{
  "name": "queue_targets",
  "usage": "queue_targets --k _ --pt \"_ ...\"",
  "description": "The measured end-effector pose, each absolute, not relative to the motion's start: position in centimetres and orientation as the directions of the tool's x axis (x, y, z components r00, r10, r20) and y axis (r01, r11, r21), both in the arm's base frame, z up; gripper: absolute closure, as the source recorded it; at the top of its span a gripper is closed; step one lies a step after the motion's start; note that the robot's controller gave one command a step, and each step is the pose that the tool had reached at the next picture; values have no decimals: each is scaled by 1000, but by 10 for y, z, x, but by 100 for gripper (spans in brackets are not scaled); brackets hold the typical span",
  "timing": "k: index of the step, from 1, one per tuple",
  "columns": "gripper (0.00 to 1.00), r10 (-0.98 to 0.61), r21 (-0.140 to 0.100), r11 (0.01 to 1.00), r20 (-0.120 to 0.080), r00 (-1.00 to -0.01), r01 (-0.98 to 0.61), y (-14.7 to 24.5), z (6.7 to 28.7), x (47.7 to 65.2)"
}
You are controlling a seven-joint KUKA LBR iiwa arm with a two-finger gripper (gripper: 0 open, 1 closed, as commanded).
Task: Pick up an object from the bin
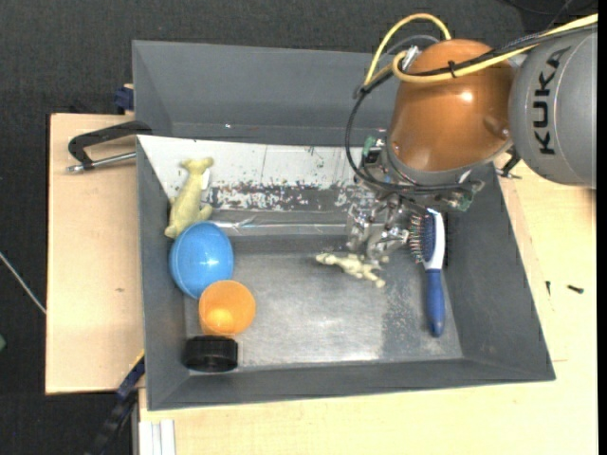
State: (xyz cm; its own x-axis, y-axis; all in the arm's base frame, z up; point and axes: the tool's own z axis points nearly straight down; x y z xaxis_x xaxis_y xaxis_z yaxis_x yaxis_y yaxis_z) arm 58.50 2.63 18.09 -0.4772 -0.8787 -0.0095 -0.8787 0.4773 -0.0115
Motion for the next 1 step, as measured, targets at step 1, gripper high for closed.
queue_targets --k 1 --pt "100 -877 -5 480 -6 -480 -877 27 187 586"
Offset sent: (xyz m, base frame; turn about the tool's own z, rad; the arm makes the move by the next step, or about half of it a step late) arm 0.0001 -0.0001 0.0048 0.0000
